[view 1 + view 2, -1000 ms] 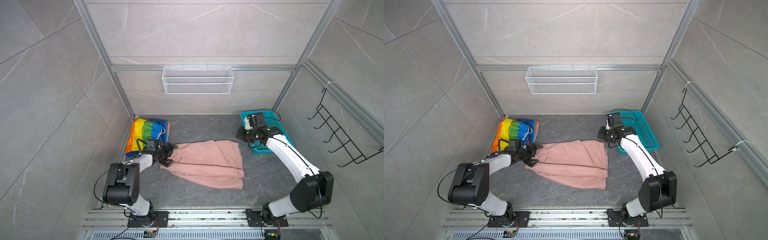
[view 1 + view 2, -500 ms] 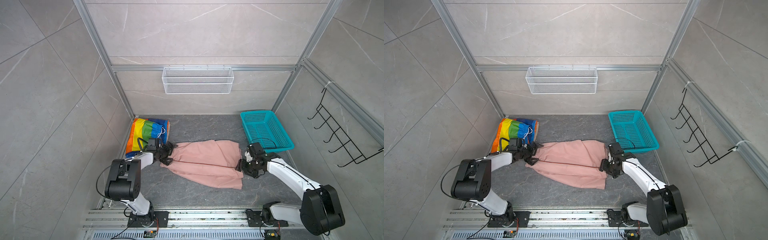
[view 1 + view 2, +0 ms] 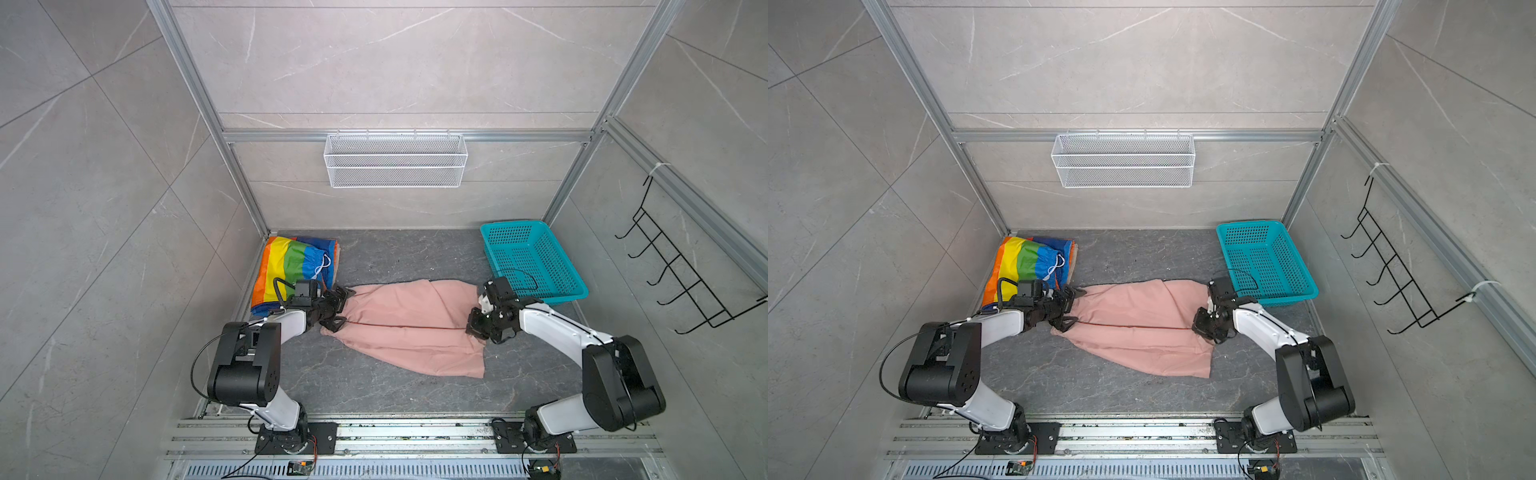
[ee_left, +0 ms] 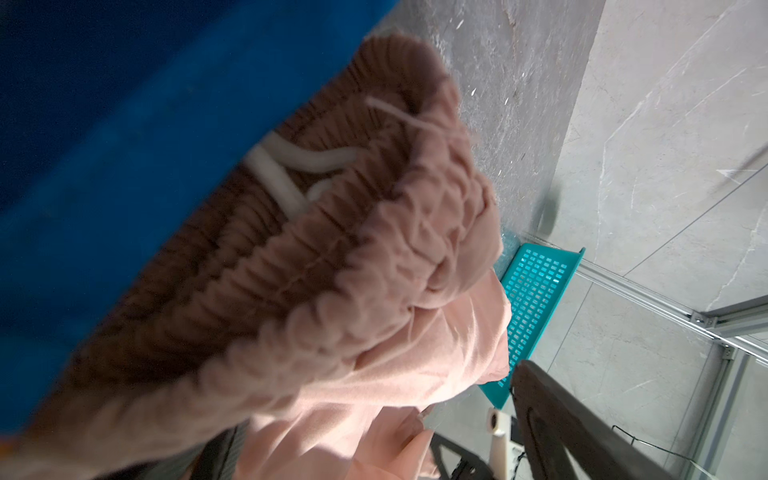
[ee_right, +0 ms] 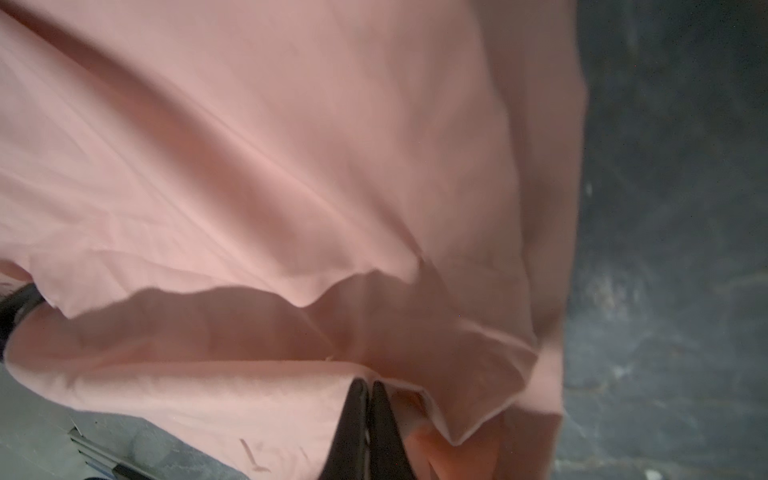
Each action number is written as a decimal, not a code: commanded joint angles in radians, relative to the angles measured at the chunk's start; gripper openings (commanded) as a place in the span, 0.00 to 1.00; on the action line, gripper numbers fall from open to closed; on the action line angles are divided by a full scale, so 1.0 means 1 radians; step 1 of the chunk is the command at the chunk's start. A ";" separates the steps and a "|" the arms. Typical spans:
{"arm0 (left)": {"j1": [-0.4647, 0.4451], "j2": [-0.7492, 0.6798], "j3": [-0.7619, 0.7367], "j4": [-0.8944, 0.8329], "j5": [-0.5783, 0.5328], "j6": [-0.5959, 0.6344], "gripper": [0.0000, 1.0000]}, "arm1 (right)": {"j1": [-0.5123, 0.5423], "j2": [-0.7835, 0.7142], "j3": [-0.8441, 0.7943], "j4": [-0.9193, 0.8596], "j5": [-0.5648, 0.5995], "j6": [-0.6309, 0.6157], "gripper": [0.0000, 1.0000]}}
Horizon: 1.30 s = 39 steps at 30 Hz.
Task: Fold and stack the shorts
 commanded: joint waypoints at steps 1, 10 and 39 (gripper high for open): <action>0.006 -0.012 -0.037 0.035 -0.015 -0.086 0.99 | -0.019 0.075 0.210 -0.037 0.061 -0.042 0.00; 0.028 0.018 0.045 0.033 -0.021 -0.091 0.99 | -0.018 -0.055 0.450 -0.256 0.100 -0.099 0.00; 0.102 -0.110 0.121 -0.243 0.065 0.237 0.99 | -0.064 -0.247 -0.076 -0.174 0.130 -0.103 0.60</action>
